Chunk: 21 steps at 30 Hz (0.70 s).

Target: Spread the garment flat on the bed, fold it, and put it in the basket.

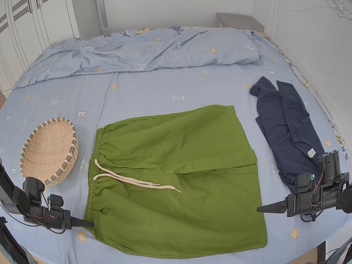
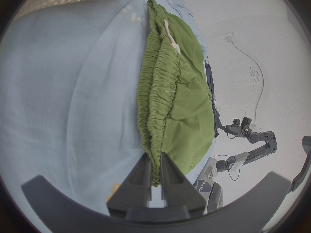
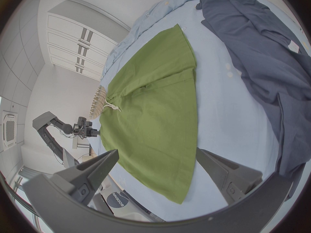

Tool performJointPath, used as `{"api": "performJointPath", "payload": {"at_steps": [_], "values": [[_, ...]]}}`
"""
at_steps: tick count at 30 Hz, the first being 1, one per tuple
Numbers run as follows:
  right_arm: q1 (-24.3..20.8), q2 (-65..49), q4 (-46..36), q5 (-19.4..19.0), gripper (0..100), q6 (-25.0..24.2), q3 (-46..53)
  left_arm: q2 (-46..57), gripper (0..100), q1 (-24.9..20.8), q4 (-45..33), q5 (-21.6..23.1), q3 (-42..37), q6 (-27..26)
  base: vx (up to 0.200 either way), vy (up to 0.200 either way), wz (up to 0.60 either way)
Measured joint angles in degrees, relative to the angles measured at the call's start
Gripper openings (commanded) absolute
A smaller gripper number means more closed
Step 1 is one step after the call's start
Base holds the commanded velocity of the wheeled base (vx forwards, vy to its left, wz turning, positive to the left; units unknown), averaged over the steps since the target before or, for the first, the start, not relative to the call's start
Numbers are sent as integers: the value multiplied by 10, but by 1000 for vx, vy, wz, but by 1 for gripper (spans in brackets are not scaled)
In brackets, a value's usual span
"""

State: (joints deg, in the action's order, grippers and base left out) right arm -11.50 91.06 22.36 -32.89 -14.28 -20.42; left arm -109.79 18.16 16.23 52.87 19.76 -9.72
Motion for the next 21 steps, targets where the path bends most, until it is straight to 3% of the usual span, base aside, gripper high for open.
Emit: {"api": "performJointPath", "payload": {"at_steps": [6, 15, 21], "values": [[-2, 14, 8, -1, 100, 10, 34, 2, 0, 25, 2, 0, -34, -6, 0, 0, 0], [-26, 74, 63, -8, 100, 81, 111, 4, 0, 43, 3, -1, -45, -8, 0, 0, 0], [-32, 102, 75, -44, 100, 84, 133, 3, 0, 43, 4, -1, -43, -8, 0, 0, 0]]}}
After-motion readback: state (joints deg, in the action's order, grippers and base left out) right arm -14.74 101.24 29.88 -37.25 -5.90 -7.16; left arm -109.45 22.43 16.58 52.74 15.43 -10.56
